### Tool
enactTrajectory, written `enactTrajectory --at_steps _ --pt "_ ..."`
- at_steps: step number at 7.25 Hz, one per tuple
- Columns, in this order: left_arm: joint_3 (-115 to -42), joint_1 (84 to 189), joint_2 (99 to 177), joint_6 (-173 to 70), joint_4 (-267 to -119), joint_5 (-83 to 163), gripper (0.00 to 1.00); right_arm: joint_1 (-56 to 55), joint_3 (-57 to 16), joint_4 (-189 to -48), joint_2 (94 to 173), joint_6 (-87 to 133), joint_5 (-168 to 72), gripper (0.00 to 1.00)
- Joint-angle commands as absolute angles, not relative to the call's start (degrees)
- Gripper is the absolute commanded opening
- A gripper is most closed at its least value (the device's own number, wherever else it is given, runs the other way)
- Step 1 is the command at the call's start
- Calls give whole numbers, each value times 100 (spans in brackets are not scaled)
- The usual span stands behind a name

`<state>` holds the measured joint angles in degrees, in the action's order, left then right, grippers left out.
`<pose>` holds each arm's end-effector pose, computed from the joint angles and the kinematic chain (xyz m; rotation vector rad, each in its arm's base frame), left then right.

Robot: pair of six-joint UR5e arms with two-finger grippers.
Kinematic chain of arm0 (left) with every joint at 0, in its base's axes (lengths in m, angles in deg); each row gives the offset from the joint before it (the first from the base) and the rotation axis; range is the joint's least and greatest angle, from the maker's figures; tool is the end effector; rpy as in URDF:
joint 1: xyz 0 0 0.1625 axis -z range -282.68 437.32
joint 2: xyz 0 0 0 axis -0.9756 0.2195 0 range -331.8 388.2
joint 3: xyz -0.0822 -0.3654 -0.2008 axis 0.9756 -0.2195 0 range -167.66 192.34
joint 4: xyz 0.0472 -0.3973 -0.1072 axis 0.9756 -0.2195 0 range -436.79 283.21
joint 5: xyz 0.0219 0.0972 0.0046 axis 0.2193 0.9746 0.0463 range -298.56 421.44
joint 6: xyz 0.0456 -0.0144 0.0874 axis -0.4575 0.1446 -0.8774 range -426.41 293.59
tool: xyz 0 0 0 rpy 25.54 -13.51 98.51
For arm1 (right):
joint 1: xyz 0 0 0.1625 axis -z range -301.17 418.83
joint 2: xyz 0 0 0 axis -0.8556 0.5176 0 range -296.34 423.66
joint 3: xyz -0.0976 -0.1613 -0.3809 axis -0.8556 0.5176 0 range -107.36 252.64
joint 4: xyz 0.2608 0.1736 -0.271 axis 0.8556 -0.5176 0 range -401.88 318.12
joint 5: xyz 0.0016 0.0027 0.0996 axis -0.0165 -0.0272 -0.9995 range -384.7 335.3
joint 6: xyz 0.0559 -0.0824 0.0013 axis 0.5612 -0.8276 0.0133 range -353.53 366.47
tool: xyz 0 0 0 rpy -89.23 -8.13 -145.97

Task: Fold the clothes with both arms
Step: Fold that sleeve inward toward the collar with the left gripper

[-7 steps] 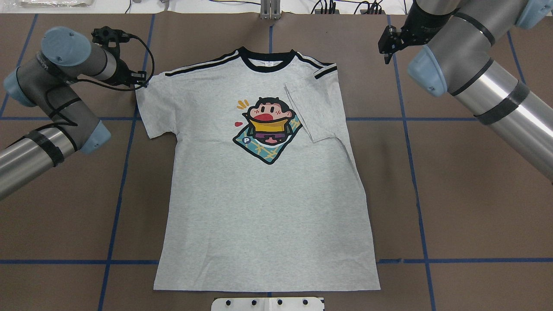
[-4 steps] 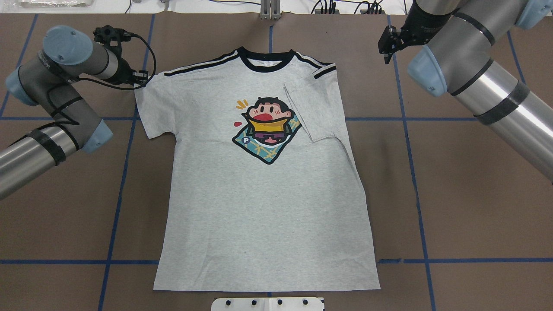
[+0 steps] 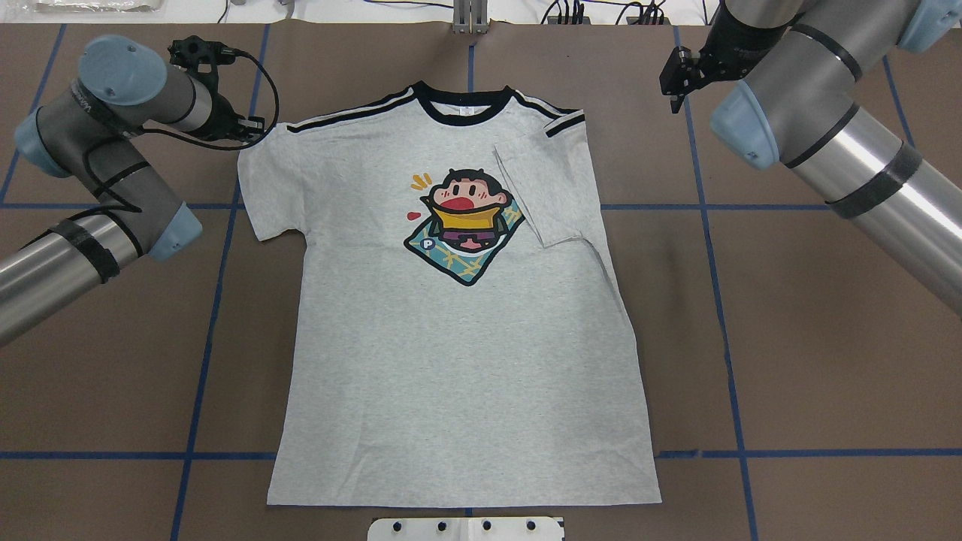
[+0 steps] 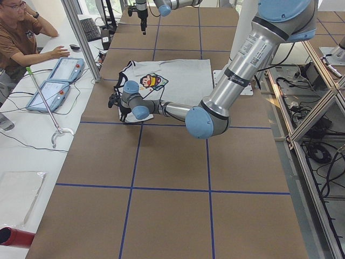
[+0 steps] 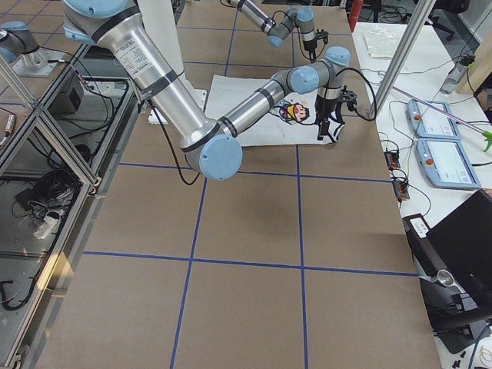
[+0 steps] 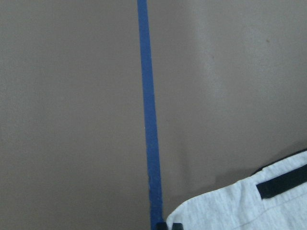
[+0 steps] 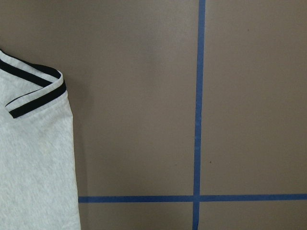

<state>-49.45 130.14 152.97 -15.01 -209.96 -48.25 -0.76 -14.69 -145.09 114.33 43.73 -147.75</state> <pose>0.3847 -0.6722 0.4513 0.3901 0.8296 -0.0815 -0.2907 -0.6511 0.2940 0.0138 -0.6934 -0.0033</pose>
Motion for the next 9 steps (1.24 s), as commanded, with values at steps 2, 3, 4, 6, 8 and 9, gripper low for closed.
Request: enactTrajectory --at_steps 2,3,4,6,8,9 --pt "-5760 13006 15641 -820 -19620 -4816 0 -103 -1516 -14506 11437 4382 -14792 100" --pt "-5815 12823 15765 -353 -19606 -4825 0 -103 -1508 -14506 11446 4374 -14809 100" --pt "-5824 12508 15975 217 -19597 -4816 0 -103 -1516 -14506 11472 4374 -14810 100" --pt "-5310 12145 16764 1073 -19632 -4807 0 -103 -1516 -14411 11577 4374 -14801 100" --pt "-4702 12127 16997 1251 -19946 -4781 0 -103 -1508 -14094 11779 4383 -14801 100" --pt "-4421 12127 17032 1269 -20323 -4738 0 -112 -1508 -14093 11789 4391 -14809 100"
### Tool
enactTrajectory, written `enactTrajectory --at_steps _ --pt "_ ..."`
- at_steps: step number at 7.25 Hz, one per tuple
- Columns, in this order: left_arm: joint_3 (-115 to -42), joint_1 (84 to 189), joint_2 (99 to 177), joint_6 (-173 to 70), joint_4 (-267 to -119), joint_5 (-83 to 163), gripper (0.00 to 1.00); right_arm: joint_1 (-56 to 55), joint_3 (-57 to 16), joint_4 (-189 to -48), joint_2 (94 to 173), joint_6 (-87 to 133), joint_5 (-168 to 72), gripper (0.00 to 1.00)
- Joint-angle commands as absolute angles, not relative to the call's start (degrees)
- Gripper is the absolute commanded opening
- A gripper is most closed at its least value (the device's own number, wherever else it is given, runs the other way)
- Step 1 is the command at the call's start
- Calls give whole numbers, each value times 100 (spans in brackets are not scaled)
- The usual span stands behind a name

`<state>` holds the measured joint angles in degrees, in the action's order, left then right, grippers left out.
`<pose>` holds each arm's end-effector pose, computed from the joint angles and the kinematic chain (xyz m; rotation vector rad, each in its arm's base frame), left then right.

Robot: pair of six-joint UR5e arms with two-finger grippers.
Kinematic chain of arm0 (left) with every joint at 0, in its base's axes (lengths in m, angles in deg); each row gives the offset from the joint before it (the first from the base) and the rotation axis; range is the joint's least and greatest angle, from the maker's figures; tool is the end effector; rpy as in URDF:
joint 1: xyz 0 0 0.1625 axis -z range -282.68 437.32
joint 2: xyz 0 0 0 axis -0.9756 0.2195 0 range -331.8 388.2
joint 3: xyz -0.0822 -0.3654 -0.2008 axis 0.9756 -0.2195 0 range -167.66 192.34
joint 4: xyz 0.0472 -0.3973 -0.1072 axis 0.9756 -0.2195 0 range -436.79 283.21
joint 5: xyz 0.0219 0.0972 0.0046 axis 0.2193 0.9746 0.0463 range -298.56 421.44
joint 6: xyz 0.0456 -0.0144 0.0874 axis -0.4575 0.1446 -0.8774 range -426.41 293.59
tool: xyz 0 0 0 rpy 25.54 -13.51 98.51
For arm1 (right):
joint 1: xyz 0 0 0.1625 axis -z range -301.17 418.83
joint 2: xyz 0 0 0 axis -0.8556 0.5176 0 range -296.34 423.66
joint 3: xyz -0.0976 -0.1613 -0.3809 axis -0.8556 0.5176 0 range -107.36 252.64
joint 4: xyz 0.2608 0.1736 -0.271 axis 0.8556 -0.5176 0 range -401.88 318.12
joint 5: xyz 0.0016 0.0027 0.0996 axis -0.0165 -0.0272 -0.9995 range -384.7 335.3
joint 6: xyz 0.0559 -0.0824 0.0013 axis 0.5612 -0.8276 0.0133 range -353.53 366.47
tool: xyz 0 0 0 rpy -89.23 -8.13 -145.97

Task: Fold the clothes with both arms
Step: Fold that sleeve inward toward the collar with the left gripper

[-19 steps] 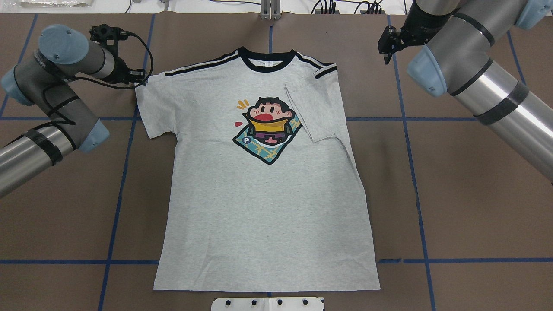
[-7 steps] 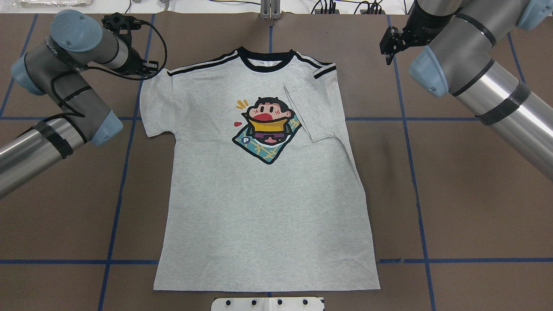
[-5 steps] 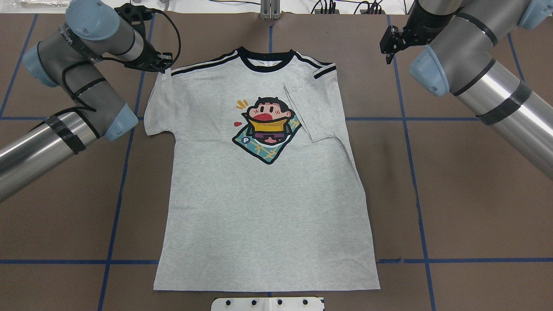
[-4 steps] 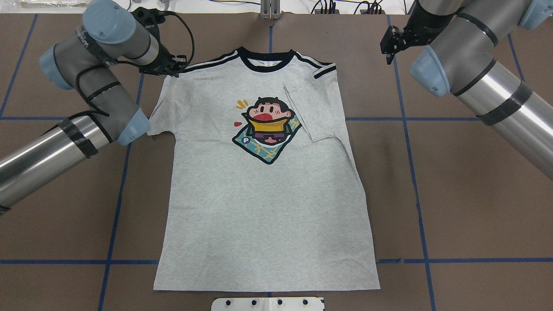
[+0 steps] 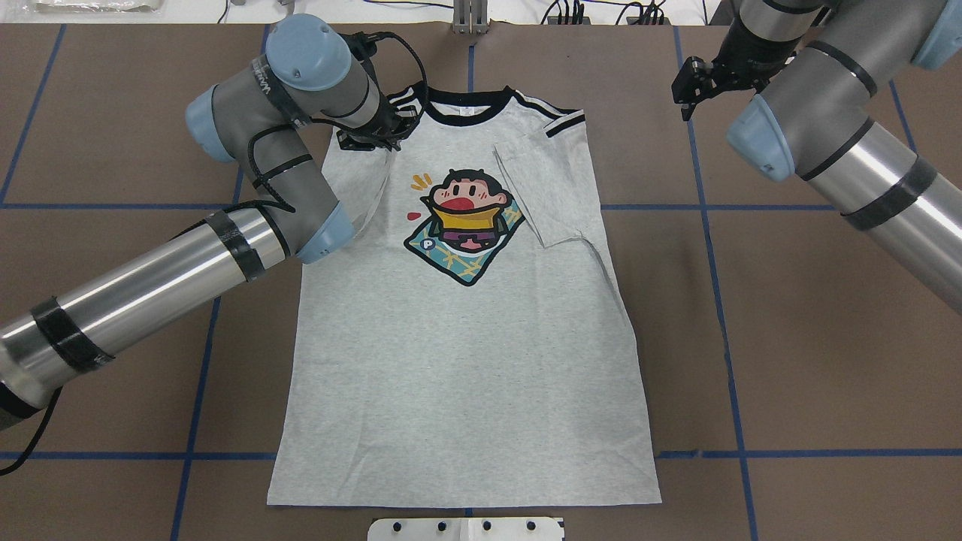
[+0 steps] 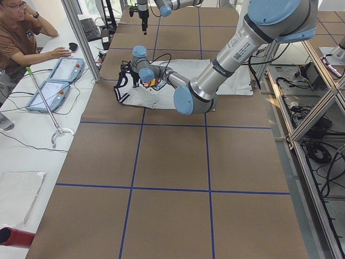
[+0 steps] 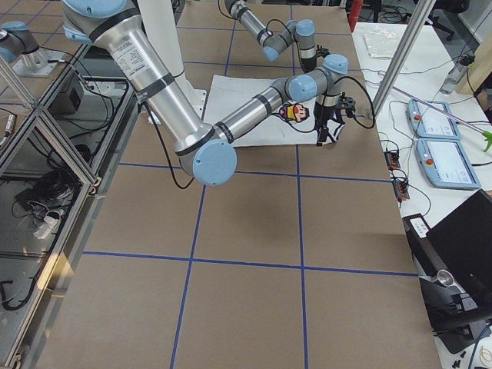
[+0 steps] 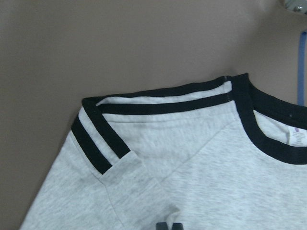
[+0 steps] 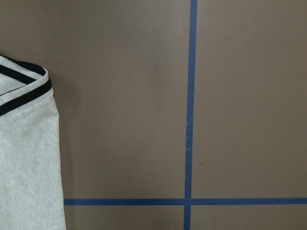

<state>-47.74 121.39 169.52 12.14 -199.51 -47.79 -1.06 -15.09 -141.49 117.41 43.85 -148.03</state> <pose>0.5276 -0.6506 0.2593 0.1620 0.9770 -0.3640 -0.2841 -0.6464 0.3207 0.0253 -0.7054 -0.0022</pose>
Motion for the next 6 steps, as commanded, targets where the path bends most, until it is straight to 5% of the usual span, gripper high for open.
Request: enactTrajectory --at_steps 1,4,5,6 --pt "-4339 12127 17075 1269 -20387 -4589 0 -103 -1508 -14093 11815 4391 -14810 100" --pt "-3838 12109 17419 1260 -20713 -4570 3 -103 -1490 -14093 11841 4383 -14801 100" --pt "-3838 12109 17401 1208 -20713 -4570 70 -103 -1490 -14093 11841 4391 -14801 100" --pt "-3838 12109 17392 1199 -20713 -4570 88 -103 -1490 -14085 11841 4391 -14801 100"
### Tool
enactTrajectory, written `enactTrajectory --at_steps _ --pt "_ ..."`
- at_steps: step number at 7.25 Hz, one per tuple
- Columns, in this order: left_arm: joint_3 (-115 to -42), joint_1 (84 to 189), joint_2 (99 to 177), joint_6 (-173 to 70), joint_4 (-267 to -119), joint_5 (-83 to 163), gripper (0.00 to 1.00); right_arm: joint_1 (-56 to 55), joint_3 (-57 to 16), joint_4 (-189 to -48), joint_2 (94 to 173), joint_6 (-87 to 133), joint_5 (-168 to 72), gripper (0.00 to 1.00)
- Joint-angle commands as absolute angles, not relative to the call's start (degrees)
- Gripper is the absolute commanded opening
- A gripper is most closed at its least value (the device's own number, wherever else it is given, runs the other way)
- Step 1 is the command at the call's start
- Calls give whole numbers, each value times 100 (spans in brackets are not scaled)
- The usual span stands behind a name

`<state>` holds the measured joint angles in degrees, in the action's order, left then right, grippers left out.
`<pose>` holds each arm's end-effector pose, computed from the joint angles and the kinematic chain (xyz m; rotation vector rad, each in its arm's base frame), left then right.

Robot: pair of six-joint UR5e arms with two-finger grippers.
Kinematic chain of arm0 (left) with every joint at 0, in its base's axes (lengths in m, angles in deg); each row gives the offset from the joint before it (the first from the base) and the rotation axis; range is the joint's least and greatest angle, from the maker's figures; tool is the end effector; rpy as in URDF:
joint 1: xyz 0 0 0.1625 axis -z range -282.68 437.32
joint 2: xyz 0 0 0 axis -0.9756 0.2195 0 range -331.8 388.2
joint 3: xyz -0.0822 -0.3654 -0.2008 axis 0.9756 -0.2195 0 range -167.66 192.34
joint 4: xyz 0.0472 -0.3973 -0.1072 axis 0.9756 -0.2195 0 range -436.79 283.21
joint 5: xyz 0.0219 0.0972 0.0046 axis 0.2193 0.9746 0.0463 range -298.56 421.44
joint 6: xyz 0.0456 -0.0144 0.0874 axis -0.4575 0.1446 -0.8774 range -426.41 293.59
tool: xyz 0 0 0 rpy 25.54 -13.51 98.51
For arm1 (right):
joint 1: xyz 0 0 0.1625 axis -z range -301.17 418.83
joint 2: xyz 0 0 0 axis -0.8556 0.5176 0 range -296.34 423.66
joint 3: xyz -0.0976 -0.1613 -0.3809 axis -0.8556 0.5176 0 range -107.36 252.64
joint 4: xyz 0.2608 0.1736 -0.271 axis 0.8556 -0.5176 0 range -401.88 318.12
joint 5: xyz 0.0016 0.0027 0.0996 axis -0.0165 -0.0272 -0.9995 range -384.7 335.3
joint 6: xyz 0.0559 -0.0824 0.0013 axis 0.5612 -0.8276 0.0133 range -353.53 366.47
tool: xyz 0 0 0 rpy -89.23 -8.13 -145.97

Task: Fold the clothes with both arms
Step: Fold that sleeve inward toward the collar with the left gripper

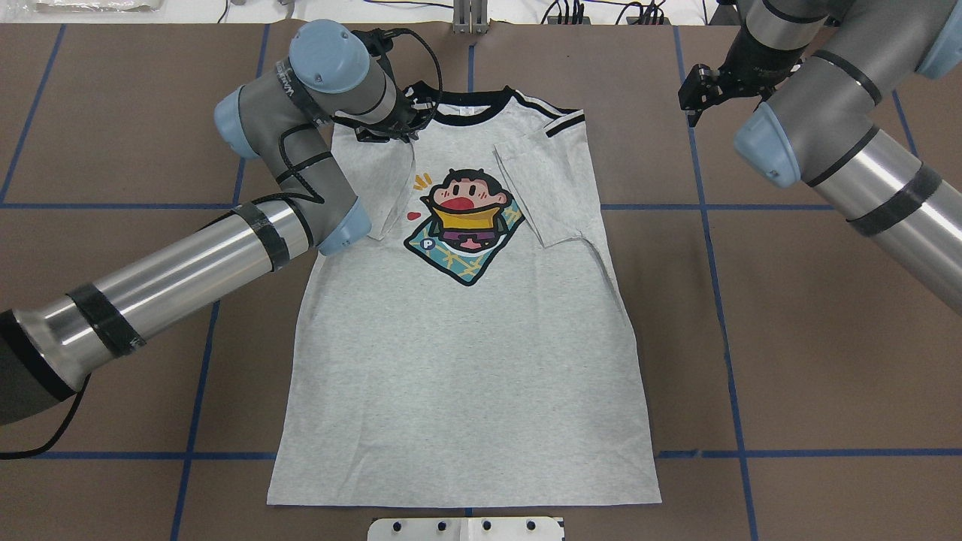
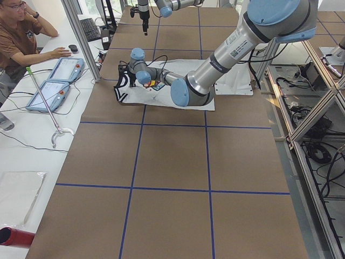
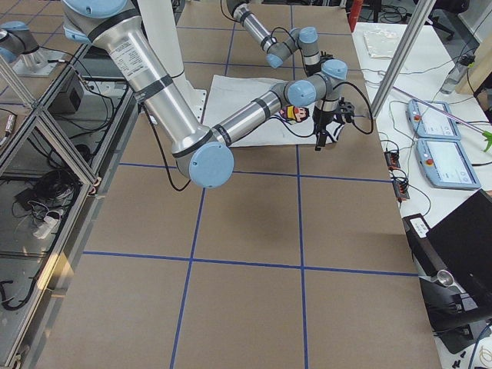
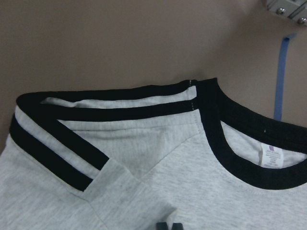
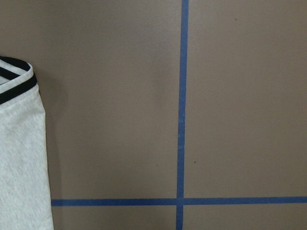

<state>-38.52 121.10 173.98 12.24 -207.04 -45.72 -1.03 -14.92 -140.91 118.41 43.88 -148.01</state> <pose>0.5500 -0.6710 0.2576 0.2138 1.0055 -0.3671 -0.2834 -0.6445 0.3330 0.0166 -0.6999 0.0010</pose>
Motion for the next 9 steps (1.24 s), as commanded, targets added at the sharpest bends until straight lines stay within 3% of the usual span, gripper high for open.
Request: enactTrajectory --at_steps 1,3,5,9 --pt "-3846 12109 17392 1059 -20713 -4570 100 -94 -1490 -14084 11841 4391 -14801 100" --pt "-3951 12205 17375 655 -20679 -4605 100 -94 -1490 -14006 11850 4383 -14801 100" --pt "-5132 12354 16448 435 -20600 -5041 100 -94 -1691 -13717 12130 4400 -15036 100" --pt "-8049 12408 14375 -347 -19572 -5282 99 1062 -3306 -12393 13516 6529 -14874 100"
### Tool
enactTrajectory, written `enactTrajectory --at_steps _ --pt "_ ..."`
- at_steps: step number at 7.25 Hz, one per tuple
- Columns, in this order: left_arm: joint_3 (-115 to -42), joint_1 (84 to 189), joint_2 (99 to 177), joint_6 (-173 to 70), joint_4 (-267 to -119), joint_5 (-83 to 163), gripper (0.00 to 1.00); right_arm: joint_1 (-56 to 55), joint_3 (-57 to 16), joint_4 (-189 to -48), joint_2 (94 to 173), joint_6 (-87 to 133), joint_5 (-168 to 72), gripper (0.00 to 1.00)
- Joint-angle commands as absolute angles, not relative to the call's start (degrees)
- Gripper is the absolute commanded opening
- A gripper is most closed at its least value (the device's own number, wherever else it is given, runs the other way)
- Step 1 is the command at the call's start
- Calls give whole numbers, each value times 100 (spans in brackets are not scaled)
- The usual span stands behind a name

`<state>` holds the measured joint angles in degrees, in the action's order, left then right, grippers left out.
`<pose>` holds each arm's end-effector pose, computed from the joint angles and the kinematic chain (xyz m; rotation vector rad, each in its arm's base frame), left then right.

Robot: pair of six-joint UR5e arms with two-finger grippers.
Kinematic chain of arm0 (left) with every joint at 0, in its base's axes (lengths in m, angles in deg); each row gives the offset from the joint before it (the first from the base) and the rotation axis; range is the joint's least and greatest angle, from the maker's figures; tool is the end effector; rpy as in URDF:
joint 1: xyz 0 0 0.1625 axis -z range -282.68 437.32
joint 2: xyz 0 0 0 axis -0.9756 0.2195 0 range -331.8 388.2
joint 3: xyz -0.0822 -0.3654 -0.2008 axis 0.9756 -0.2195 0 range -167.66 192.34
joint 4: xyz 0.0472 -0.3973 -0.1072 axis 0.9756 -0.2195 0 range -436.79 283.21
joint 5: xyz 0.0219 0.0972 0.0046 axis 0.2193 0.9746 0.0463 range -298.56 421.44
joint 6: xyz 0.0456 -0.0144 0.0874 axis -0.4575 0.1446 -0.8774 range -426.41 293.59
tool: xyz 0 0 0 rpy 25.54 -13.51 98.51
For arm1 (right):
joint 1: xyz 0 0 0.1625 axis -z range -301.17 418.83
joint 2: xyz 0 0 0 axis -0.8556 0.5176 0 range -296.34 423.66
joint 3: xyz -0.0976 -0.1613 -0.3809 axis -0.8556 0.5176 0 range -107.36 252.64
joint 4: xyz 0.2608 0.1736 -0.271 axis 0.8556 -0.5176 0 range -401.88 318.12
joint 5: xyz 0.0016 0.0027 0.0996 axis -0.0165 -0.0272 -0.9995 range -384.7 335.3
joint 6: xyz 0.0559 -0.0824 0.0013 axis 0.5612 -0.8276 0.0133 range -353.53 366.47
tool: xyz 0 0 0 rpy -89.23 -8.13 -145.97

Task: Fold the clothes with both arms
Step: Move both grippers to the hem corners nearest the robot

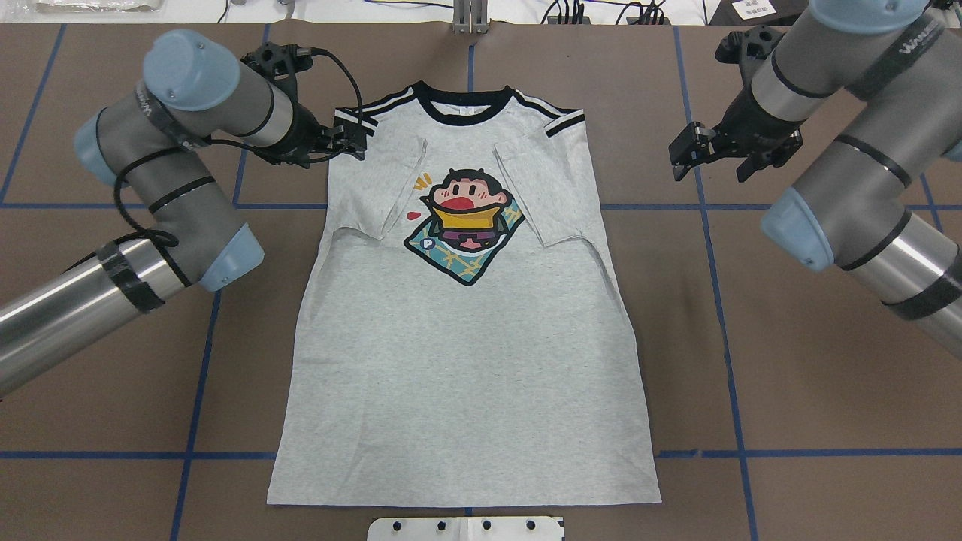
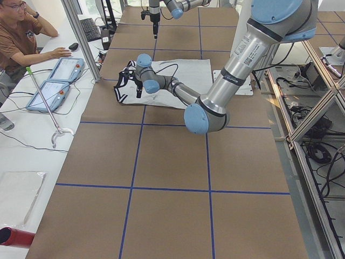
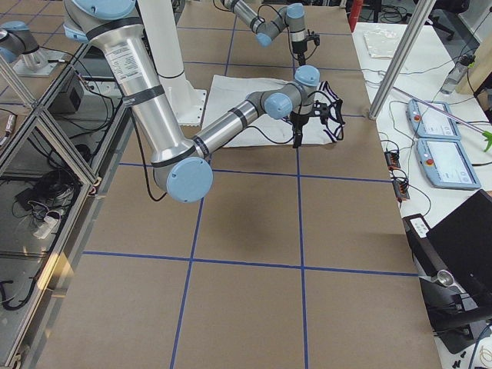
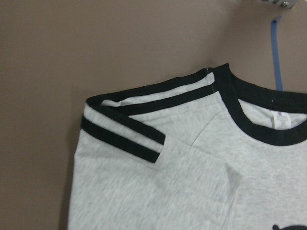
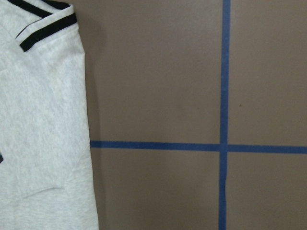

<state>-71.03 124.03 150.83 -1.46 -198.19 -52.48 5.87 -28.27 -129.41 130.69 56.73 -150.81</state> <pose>0.4207 -0.5821 0.3135 0.2687 1.0219 -0.1333 -0.3137 -0.5393 0.3409 0.0233 -0.8620 0.0164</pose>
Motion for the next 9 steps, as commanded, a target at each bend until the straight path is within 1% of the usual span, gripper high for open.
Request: enactTrajectory --at_steps 1,2,3,4,5,7,9 --pt "-8813 12399 13638 -348 -19588 -5282 99 1666 -3718 -12110 13955 6745 -14393 100" --pt "-9595 12356 12787 -270 -19640 -5273 99 2238 -4149 -12020 14325 7251 -13987 100" --pt "-10169 12312 12047 -113 -19928 -5273 99 2792 -4492 -11923 14538 7874 -13766 100" --pt "-10322 12033 11387 367 -20801 -5247 99 3537 -4827 -11922 14644 8603 -13268 100" --pt "-10350 11734 11094 764 -21245 -5186 99 4223 -4960 -11922 14671 9054 -12636 99" --pt "-10604 10559 11117 1992 -21249 -4416 99 5158 -4979 -11931 14698 9681 -11825 97" --pt "-10632 10150 11213 2305 -21223 -4202 99 5276 -4979 -11931 14960 9700 -11795 94"
